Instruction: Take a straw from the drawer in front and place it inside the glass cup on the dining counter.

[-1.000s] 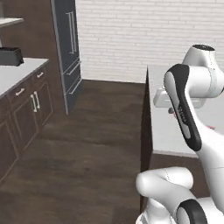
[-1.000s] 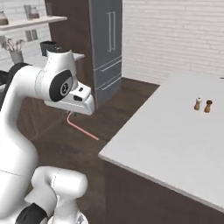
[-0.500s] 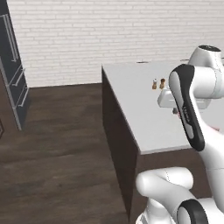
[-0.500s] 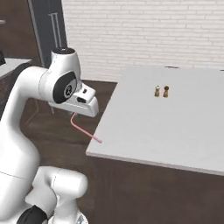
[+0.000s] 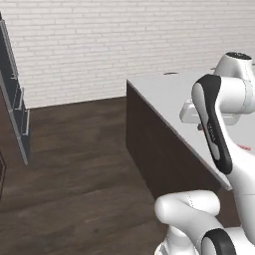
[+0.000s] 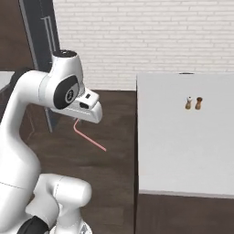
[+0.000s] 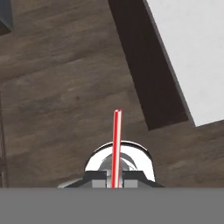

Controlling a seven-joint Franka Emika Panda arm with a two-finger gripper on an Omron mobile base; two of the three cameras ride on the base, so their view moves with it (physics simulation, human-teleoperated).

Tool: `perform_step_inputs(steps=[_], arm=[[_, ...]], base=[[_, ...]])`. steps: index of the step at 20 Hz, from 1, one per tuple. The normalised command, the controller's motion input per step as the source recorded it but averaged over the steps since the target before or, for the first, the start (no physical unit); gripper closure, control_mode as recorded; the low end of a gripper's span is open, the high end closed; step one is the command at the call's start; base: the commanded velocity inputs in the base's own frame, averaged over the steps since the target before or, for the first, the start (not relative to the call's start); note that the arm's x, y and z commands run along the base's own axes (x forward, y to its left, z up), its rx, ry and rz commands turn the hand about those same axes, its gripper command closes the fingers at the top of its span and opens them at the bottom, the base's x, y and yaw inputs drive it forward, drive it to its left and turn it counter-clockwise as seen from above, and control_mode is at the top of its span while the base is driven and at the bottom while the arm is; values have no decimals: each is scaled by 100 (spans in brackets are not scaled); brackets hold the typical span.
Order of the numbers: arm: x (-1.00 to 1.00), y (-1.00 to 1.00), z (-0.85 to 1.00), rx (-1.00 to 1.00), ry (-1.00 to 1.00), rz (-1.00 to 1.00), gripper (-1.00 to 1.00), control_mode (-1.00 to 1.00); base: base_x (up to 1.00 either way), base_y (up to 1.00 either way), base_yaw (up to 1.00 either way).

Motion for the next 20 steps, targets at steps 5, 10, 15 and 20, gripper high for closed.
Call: perform_step_inputs(steps=[5, 10, 15, 20], arm=[[0, 0, 0, 0, 0, 0, 100, 100], [0, 0, 0, 0, 0, 0, 100, 100], [0, 0, 0, 0, 0, 0, 100, 100], [0, 0, 0, 0, 0, 0, 100, 100]], base=[[93, 90, -21], [95, 99, -23], [100, 88, -27], [100, 78, -29]])
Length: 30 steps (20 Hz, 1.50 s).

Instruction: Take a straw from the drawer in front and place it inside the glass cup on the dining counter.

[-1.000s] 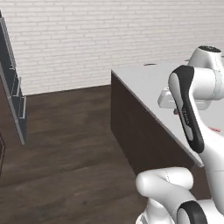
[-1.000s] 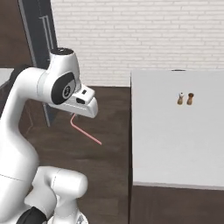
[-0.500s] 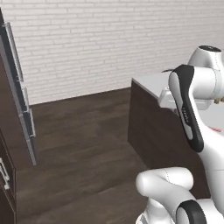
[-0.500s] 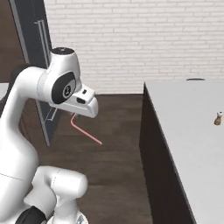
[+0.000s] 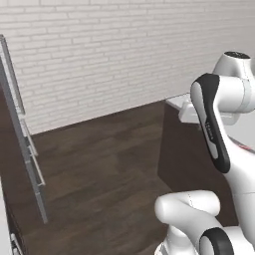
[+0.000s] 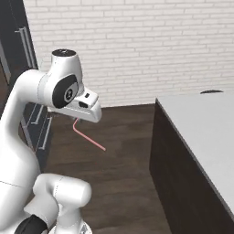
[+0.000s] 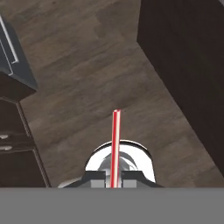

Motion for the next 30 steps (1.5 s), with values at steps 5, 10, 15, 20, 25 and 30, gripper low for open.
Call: perform_step_inputs(steps=[5, 10, 15, 20, 25, 30], arm=[[0, 0, 0, 0, 0, 0, 100, 100], [0, 0, 0, 0, 0, 0, 100, 100], [0, 0, 0, 0, 0, 0, 100, 100], [0, 0, 0, 0, 0, 0, 100, 100], [0, 0, 0, 0, 0, 0, 100, 100], [0, 0, 0, 0, 0, 0, 100, 100]], base=[[100, 70, -32], [100, 69, -33], [100, 68, -33], [100, 67, -32], [100, 62, -32], [100, 48, -32]])
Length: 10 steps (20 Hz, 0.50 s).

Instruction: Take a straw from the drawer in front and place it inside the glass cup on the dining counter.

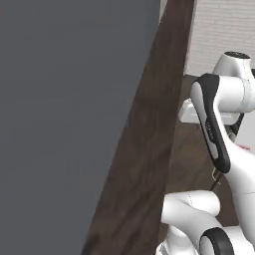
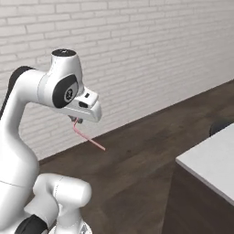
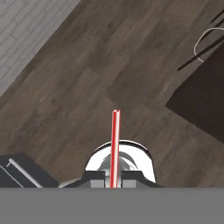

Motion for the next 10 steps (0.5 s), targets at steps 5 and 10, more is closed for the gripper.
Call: perform_step_inputs(steps=[5, 10], arm=[[0, 0, 0, 0, 0, 0, 100, 100], [0, 0, 0, 0, 0, 0, 100, 100]], base=[[100, 34, -32], [100, 30, -32]])
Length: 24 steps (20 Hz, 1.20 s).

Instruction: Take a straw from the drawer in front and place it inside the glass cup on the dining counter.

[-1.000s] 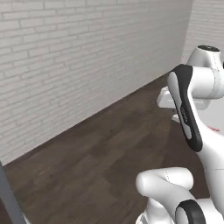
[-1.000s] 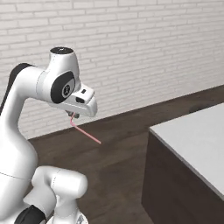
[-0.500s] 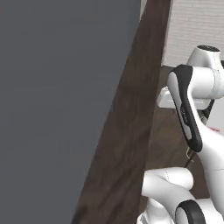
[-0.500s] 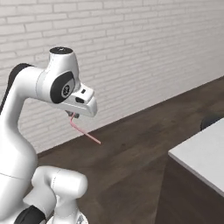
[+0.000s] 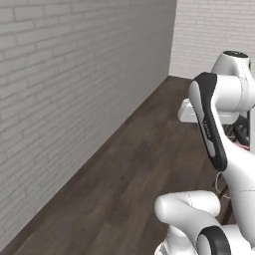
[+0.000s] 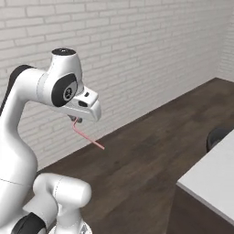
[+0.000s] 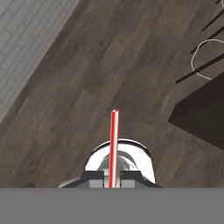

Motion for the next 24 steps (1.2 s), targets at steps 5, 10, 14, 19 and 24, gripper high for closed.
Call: perform_step_inputs(steps=[5, 10, 14, 19, 24], arm=[[0, 0, 0, 0, 0, 0, 100, 100], [0, 0, 0, 0, 0, 0, 100, 100], [0, 0, 0, 0, 0, 0, 100, 100], [0, 0, 0, 0, 0, 0, 100, 100], [0, 0, 0, 0, 0, 0, 100, 100]], base=[[100, 24, -34], [100, 26, -35], [100, 23, -29], [100, 24, -25], [100, 43, -22]])
